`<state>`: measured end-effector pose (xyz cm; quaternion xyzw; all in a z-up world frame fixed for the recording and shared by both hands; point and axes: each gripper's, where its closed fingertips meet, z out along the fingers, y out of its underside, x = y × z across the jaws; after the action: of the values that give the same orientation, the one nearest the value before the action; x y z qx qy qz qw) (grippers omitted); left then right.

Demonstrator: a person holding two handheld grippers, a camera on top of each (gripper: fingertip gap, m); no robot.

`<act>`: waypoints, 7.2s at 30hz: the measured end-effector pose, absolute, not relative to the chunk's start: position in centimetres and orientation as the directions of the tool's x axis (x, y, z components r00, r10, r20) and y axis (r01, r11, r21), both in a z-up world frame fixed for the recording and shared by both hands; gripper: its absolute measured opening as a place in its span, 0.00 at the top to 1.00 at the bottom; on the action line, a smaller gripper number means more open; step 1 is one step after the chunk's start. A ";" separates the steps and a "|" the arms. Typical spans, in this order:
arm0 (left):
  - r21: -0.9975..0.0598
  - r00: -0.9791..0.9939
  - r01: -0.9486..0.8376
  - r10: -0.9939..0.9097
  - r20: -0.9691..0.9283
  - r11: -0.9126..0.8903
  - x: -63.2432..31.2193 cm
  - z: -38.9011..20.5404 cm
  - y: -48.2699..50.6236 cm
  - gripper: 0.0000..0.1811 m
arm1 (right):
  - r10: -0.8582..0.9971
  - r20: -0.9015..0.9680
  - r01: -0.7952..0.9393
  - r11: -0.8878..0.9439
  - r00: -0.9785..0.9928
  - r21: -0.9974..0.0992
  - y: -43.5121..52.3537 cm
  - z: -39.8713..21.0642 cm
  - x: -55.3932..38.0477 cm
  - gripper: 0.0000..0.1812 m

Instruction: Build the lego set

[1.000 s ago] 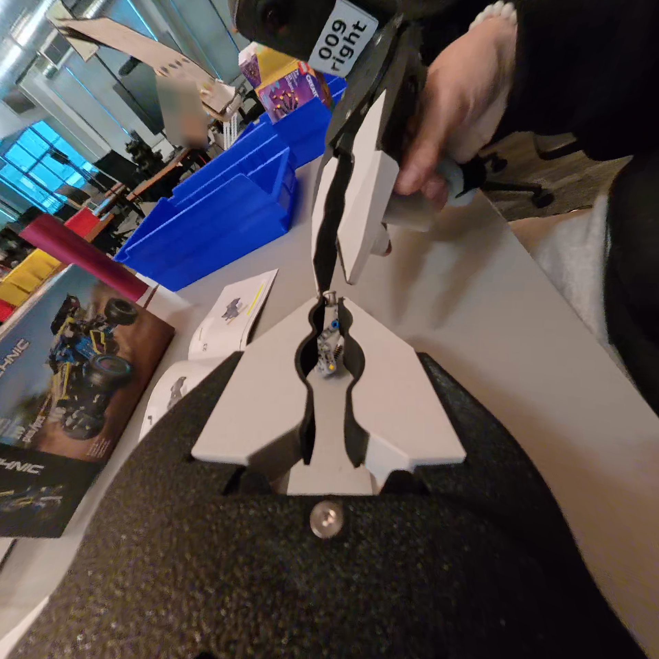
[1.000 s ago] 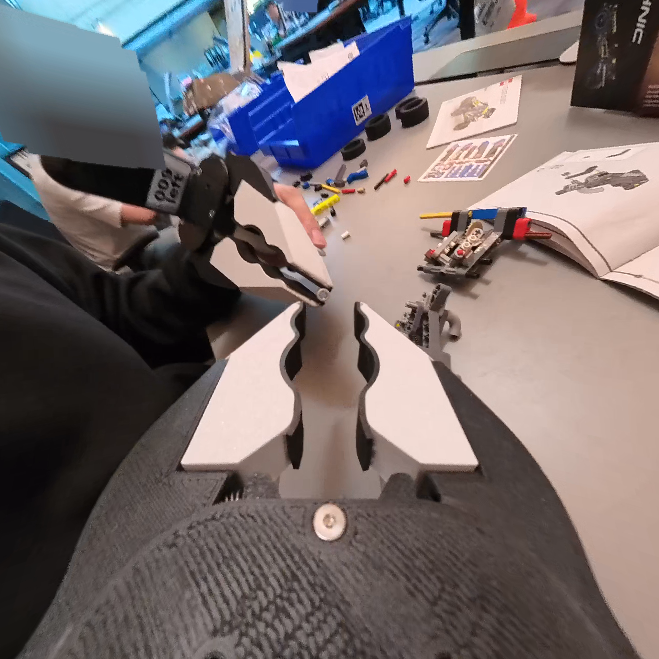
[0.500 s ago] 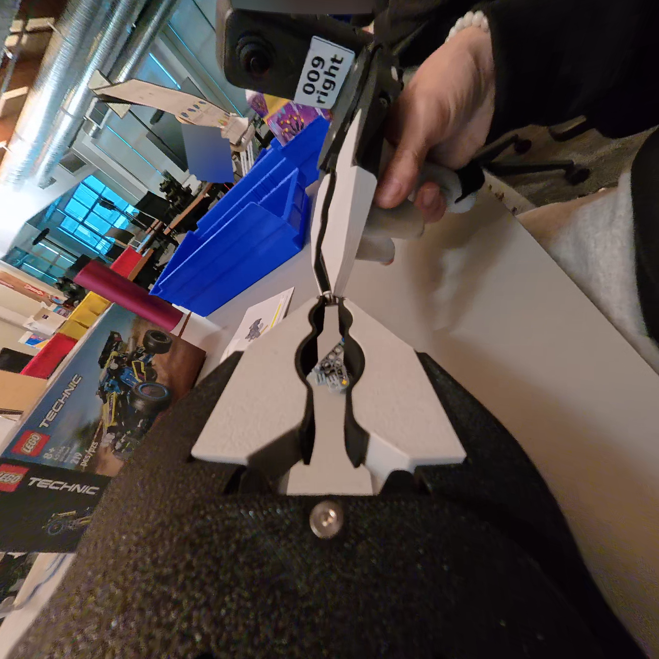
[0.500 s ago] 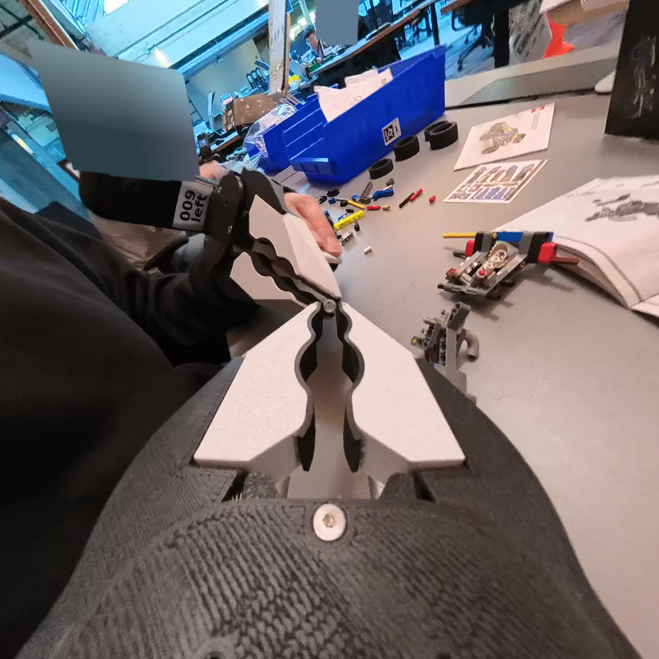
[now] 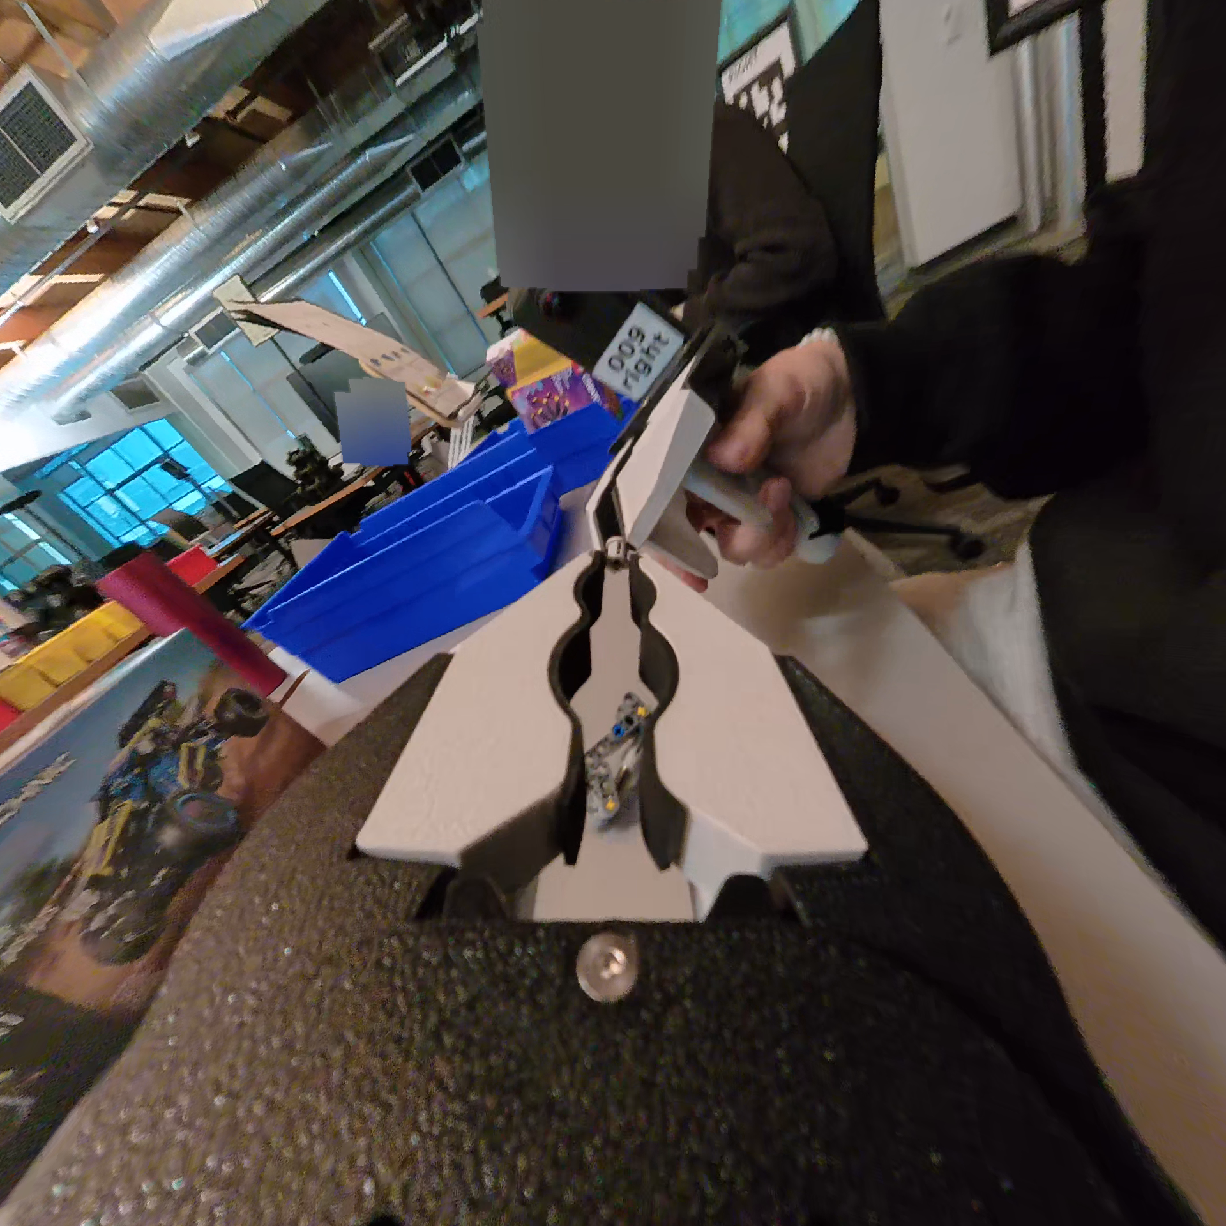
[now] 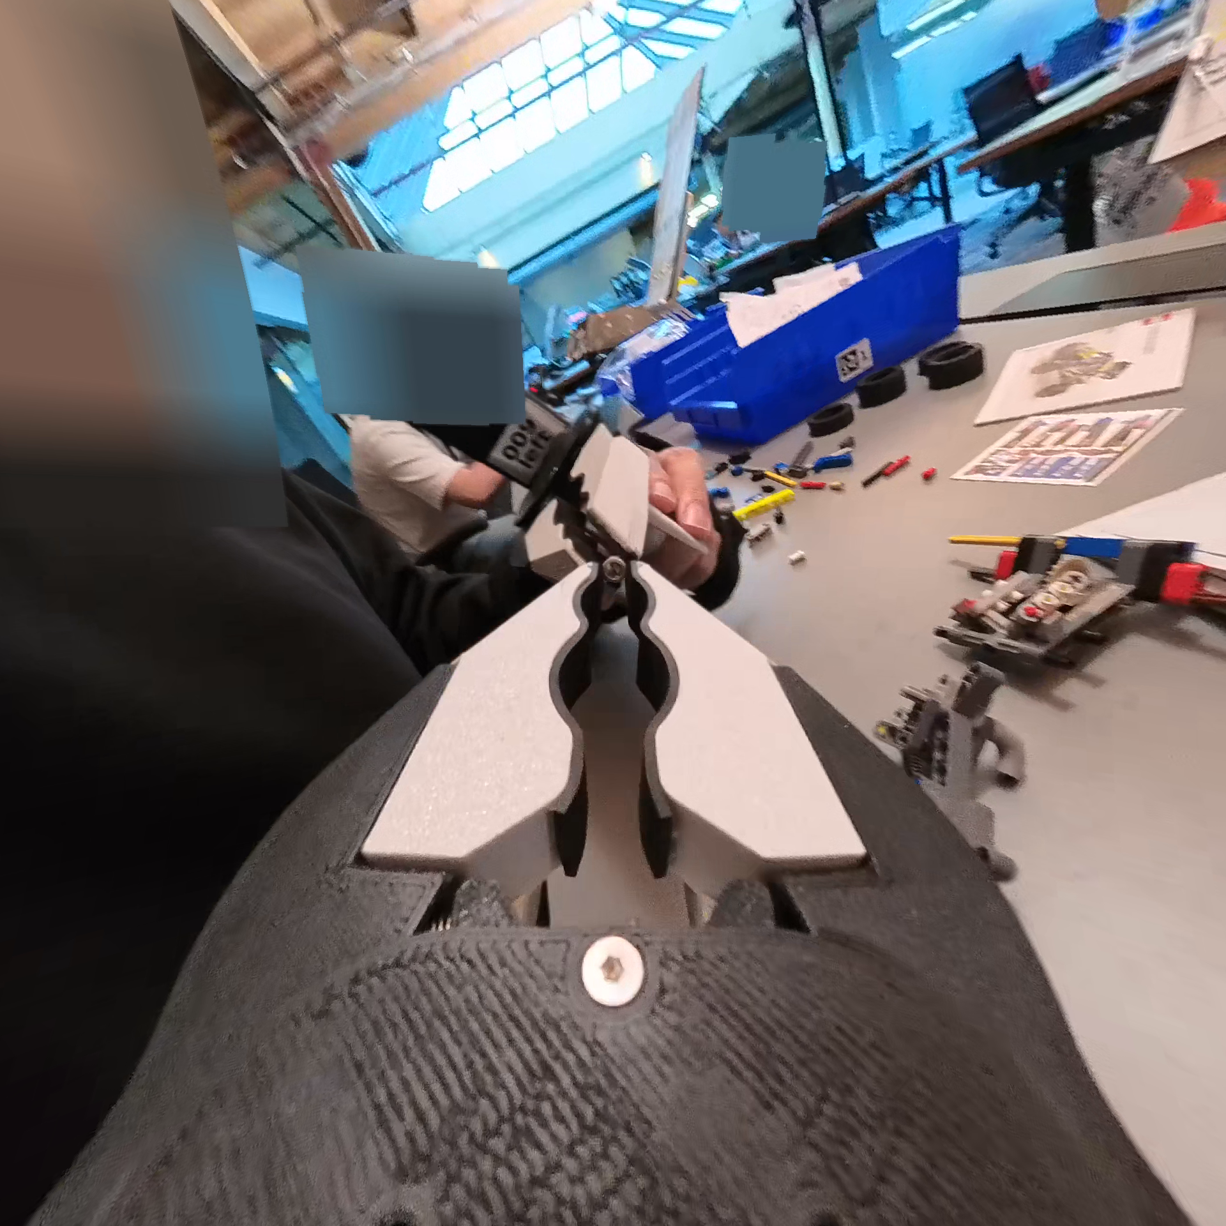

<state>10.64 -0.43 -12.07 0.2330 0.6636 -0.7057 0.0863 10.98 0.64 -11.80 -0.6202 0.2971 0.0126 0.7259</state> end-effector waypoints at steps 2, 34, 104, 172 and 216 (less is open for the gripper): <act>-0.916 -0.891 0.379 0.217 -0.400 -0.134 10.3 -11.6 -0.2 0.98 | -0.294 -0.471 -0.400 0.270 0.832 -0.876 0.8 -11.4 10.7 0.97; -0.662 -0.778 0.552 0.028 -0.627 0.508 17.3 -20.1 -1.7 0.98 | -0.656 -0.389 -0.624 -0.163 0.647 -0.764 -3.9 -21.8 18.0 0.82; -0.578 -0.663 0.547 -0.108 -0.741 0.605 19.8 -20.9 -1.9 0.98 | -0.827 0.003 -0.439 -0.302 0.563 -0.846 -3.1 -22.3 19.3 0.96; -0.753 -0.790 0.574 -0.025 -0.612 0.321 19.5 -19.2 -0.9 0.88 | -0.322 0.031 -0.113 -0.420 0.946 -0.901 -3.9 -20.5 20.8 0.97; -0.857 -0.951 -0.301 -0.194 0.239 0.418 19.4 -20.6 -3.0 0.97 | 0.210 0.973 0.273 -0.935 -0.095 0.228 -3.5 -18.9 19.7 0.97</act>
<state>19.44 -2.96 -20.60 -0.1472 0.8404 -0.5190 -0.0514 19.74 -3.45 -18.86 -0.6724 -0.1796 -0.7177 0.0218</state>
